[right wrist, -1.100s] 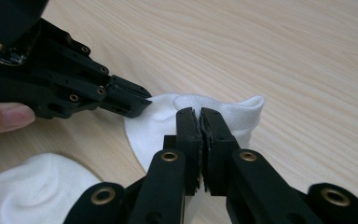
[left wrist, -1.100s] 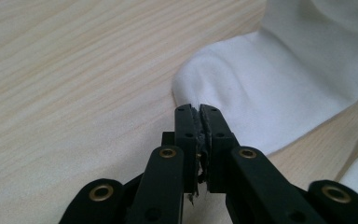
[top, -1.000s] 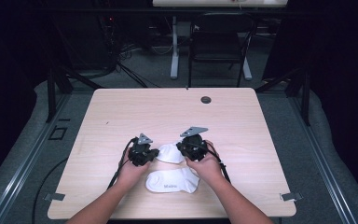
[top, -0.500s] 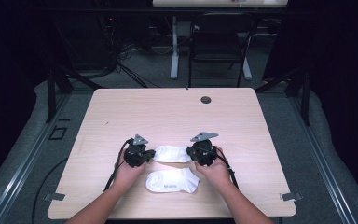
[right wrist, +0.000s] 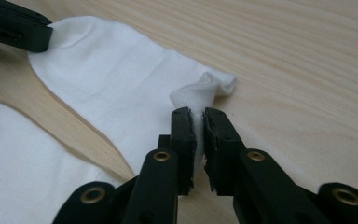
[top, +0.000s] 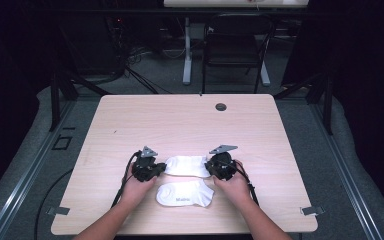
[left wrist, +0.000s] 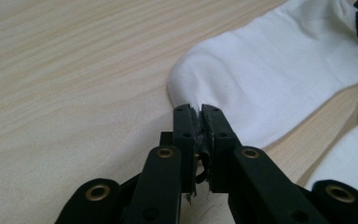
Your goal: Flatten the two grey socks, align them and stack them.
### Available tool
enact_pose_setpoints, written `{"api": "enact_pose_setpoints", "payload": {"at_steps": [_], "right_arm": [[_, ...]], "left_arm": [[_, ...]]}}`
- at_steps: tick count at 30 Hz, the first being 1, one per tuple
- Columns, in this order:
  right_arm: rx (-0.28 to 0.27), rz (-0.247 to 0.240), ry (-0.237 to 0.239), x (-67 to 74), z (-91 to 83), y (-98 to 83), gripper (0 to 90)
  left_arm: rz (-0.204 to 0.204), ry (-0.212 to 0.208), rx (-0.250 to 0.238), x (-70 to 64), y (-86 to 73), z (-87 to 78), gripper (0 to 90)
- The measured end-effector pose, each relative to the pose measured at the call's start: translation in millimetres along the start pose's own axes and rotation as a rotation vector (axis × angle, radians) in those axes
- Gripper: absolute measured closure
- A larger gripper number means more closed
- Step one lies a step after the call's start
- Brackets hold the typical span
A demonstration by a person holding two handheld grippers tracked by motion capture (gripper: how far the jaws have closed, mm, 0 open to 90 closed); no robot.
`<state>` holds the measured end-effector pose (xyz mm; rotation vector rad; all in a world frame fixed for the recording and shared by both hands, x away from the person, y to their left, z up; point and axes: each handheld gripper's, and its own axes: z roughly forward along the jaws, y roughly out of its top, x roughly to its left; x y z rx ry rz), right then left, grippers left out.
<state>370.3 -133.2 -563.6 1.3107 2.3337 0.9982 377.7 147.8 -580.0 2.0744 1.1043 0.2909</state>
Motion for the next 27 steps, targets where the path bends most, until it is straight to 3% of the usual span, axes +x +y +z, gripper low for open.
{"api": "enact_pose_setpoints", "payload": {"at_steps": [5,9,14,19,23,27], "right_arm": [[-0.019,0.01,-0.04,-2.6,-6.4,-0.9,75.6],[-0.053,0.018,-0.022,-1.7,-10.3,0.4,70.9],[-0.069,0.02,-0.033,0.1,-3.2,1.5,67.2],[-0.045,0.038,-0.025,-2.8,3.5,1.5,72.4],[-0.023,0.039,-0.033,-4.2,5.9,0.8,81.9],[-0.001,0.046,-0.042,-8.1,7.9,-0.7,85.3]], "left_arm": [[0.003,-0.002,-0.023,-0.9,0.8,-3.7,74.2],[-0.001,-0.018,-0.045,-0.1,4.2,-4.5,69.1],[0.012,-0.013,-0.042,0.2,9.4,-0.5,68.8],[0.019,-0.011,-0.023,-1.1,12.9,6.9,71.9],[0.025,-0.004,-0.005,-0.6,12.6,10.7,79.5],[0.034,0.0,0.004,-0.3,12.2,10.8,85.1]]}}
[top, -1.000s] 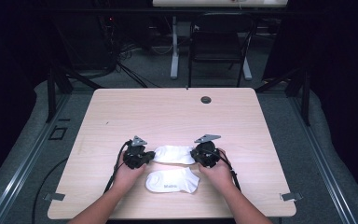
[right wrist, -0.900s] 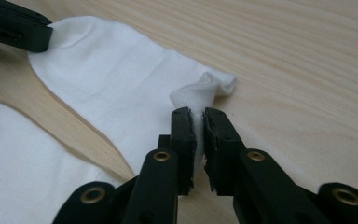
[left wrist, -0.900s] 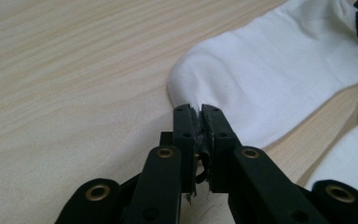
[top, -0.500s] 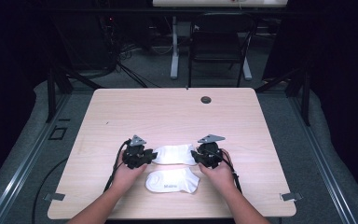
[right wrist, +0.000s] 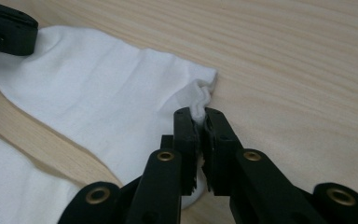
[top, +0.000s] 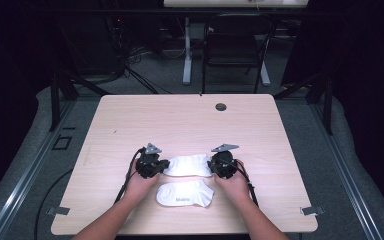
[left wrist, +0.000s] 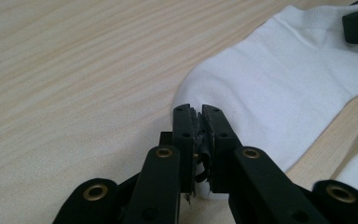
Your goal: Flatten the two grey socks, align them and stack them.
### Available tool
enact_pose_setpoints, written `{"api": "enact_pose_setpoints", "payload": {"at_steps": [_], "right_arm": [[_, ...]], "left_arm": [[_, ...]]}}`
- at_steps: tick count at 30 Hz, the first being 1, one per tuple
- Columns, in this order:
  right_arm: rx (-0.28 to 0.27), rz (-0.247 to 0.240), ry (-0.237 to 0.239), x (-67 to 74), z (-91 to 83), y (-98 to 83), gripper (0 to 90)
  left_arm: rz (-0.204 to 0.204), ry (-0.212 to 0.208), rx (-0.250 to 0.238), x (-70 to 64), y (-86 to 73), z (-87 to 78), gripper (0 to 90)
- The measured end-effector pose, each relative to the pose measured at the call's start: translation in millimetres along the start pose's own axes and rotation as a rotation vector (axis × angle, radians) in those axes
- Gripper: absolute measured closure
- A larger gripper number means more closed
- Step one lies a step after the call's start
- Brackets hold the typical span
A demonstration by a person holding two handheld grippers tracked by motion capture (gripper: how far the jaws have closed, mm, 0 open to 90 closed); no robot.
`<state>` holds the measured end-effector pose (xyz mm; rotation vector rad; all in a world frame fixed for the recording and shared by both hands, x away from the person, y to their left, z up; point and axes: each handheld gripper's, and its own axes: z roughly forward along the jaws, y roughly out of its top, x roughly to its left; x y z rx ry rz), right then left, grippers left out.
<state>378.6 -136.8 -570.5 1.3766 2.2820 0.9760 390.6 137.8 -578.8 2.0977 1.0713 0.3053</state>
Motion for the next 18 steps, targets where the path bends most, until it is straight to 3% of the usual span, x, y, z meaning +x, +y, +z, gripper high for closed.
{"api": "enact_pose_setpoints", "payload": {"at_steps": [8,18], "right_arm": [[0.018,0.017,-0.007,-3.4,2.0,-2.3,85.7],[0.001,0.042,0.026,-4.2,-0.5,-2.0,86.0]], "left_arm": [[0.001,-0.003,0.0,0.7,-1.1,-0.8,86.9],[-0.008,-0.011,-0.001,3.3,-2.7,-3.8,87.4]]}}
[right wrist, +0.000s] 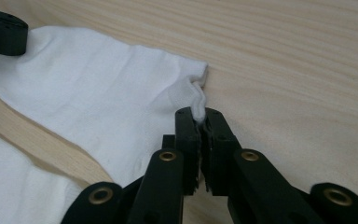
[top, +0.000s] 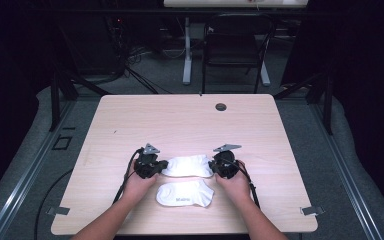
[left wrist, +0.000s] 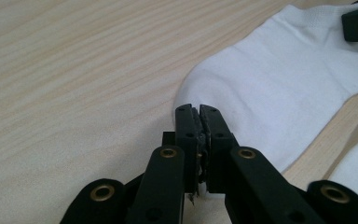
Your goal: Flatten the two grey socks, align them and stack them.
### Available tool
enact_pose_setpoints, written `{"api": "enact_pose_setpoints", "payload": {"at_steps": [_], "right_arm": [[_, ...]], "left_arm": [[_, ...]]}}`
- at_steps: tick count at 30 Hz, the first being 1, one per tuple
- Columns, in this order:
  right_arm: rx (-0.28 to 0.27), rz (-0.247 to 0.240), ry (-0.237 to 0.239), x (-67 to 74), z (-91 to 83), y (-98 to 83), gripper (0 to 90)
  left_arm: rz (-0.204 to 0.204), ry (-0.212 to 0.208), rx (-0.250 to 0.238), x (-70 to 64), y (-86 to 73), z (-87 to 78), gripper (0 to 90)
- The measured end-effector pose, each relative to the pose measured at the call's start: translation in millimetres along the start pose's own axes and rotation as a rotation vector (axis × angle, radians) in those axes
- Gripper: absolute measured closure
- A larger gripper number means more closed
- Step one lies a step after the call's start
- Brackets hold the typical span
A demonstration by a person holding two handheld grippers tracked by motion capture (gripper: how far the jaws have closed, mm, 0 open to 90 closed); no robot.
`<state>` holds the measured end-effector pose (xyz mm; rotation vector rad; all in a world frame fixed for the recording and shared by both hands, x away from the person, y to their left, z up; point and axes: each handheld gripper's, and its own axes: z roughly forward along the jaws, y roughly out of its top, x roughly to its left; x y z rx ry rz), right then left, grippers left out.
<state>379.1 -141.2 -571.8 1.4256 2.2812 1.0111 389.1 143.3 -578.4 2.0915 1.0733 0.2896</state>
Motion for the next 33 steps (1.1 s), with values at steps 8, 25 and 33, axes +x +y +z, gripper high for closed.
{"api": "enact_pose_setpoints", "payload": {"at_steps": [8,25,33], "right_arm": [[-0.037,0.025,0.039,0.8,-9.2,3.0,86.0],[-0.069,0.012,0.101,9.0,-30.4,14.7,86.0],[-0.063,0.008,0.122,11.7,-42.1,15.0,86.0]], "left_arm": [[-0.011,-0.012,-0.022,0.7,1.2,-7.0,87.4],[-0.002,-0.048,-0.065,-2.5,8.0,-35.4,87.4],[0.017,-0.068,-0.071,-7.7,5.1,-49.9,87.4]]}}
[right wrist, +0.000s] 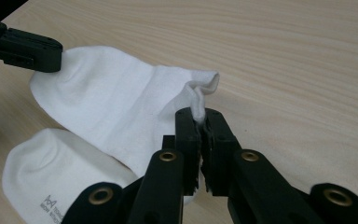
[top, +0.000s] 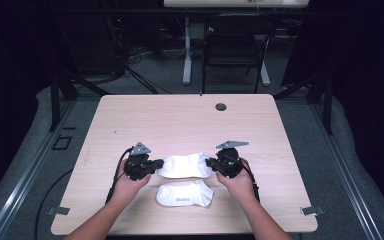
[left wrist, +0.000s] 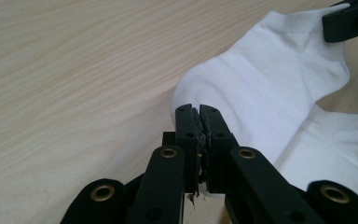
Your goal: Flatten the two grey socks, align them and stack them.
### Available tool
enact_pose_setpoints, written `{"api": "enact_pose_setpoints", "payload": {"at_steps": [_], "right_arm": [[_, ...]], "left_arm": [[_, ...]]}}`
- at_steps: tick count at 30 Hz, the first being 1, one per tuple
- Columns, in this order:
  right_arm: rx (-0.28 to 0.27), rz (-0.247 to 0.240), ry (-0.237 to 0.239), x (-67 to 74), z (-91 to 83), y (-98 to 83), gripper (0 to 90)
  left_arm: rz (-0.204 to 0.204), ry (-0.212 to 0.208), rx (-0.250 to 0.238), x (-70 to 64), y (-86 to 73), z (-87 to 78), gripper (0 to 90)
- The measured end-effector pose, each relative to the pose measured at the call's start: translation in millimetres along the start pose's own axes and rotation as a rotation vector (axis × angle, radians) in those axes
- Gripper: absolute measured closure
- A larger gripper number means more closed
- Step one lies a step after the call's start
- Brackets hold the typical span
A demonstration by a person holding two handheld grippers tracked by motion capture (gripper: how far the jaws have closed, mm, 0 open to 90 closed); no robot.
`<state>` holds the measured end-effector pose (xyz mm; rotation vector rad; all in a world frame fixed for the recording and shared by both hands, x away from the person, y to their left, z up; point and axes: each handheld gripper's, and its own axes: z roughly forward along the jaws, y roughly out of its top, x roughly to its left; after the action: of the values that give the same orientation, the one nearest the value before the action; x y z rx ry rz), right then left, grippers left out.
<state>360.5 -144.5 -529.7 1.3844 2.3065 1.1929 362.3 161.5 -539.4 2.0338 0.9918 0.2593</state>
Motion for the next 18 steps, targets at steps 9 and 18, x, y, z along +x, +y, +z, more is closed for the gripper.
{"api": "enact_pose_setpoints", "payload": {"at_steps": [9,18], "right_arm": [[0.01,-0.037,0.009,12.4,-11.6,-5.1,86.0],[0.025,-0.065,0.026,24.0,-19.1,-13.3,86.0]], "left_arm": [[0.004,-0.022,-0.004,-10.1,-10.7,-11.5,87.4],[0.004,-0.035,0.001,-15.2,-21.5,-24.1,87.4]]}}
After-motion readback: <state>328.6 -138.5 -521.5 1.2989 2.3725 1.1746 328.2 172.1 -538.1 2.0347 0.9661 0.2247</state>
